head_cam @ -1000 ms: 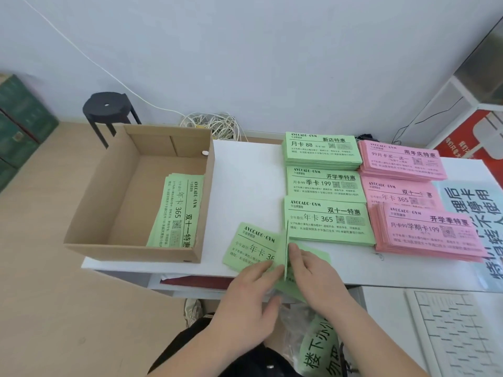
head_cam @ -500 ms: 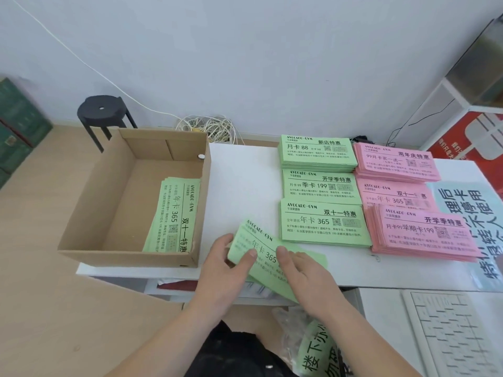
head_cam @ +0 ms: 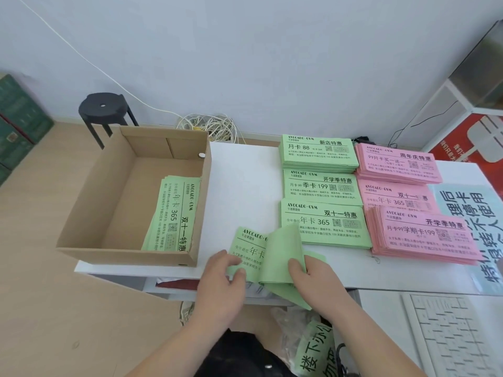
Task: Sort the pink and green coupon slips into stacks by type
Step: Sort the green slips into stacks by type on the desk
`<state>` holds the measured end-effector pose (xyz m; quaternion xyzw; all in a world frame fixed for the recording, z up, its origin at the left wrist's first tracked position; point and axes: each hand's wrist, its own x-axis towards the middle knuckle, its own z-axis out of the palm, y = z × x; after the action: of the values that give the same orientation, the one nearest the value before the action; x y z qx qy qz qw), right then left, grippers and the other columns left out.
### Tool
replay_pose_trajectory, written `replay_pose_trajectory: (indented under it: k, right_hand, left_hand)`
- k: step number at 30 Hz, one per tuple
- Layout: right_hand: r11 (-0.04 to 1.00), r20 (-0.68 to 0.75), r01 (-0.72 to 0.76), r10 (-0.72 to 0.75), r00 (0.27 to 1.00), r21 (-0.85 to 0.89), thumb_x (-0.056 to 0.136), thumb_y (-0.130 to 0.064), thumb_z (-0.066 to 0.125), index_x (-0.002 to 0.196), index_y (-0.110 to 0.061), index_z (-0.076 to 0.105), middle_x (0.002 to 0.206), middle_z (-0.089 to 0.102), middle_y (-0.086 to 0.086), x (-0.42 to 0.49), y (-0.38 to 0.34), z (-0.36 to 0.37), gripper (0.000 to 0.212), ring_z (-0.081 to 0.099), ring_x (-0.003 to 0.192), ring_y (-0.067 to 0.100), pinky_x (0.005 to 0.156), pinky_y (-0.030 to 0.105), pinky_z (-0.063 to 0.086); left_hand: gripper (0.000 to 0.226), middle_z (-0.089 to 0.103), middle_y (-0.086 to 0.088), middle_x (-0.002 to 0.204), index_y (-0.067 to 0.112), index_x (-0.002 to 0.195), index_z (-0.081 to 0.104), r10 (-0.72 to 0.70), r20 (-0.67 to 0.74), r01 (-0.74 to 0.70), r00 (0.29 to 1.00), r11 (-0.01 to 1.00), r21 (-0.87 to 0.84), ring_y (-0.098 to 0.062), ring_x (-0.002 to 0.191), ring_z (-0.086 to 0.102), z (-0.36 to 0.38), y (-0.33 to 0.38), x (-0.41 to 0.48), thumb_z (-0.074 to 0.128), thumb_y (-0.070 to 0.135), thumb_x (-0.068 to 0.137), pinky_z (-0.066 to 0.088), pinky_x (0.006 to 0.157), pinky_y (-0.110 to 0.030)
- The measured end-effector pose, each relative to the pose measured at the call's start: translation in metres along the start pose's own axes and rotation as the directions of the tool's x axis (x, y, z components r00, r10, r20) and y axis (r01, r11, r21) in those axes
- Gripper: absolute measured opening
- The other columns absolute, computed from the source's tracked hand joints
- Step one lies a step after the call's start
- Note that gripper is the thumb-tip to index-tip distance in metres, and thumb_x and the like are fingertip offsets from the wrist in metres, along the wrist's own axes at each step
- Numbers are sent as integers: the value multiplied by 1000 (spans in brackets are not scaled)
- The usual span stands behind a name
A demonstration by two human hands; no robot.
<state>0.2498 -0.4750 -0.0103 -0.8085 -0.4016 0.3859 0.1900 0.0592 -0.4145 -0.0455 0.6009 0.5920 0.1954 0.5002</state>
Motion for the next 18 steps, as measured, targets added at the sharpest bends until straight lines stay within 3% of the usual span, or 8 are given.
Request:
replay_pose_trajectory:
  k: [3,6,10,12,14,16,18]
  right_hand:
    - [1000,15,-6,5,1000,22,106,-41,42,73,-26,49,72,56,-10,-1,0,-3,38,52,66,6,57,21,34]
    - [999,26,4,-5,1000,37,105,-47,43,74,-33,52,72,58,-14,-2,-2,-3,35,53,68,1,56,17,34]
    - [998,9,11,-11,1000,57,105,-52,42,80,-36,54,78,61,-17,-4,-3,-1,32,54,72,-4,57,14,33]
    - [998,10,9,-9,1000,69,104,-56,40,82,-33,59,79,63,-15,-5,-3,0,37,56,72,-3,58,16,35]
    - [995,7,0,-1,1000,100,100,-67,38,80,-25,61,74,63,-10,-5,-3,1,52,55,66,4,60,22,37]
    - [987,1,-17,17,1000,162,94,-78,39,79,-19,66,68,64,-5,-4,-3,0,66,57,63,10,62,26,41]
    - [973,16,-25,22,1000,228,94,-73,47,81,-23,72,70,70,-11,-5,-2,-1,58,63,65,6,65,25,47]
  left_hand:
    - [26,62,15,119,30,119,60,-157,-16,152,987,976,-157,-3,109,61,-8,13,7,65,17,96,45,88,-20]
    - [42,63,7,120,27,132,54,-230,36,231,973,941,-249,-13,105,64,-10,16,15,71,21,93,49,90,-28]
    - [30,74,2,101,24,117,66,-242,173,283,955,918,-279,-10,79,67,-13,27,19,77,23,89,52,65,-26]
    - [22,75,8,100,34,110,71,-110,186,149,976,967,-208,-4,80,67,-9,30,12,72,20,92,59,75,-32]
    - [25,66,16,110,43,116,67,109,158,-121,981,990,67,3,92,59,-3,29,3,65,27,96,53,89,-29]
    - [44,51,18,135,41,141,54,312,228,-373,922,874,311,-2,124,47,8,25,-8,59,36,98,41,108,-28]
    - [58,31,9,158,40,155,34,350,371,-485,860,787,381,-13,145,29,20,21,-21,51,38,99,28,121,-33]
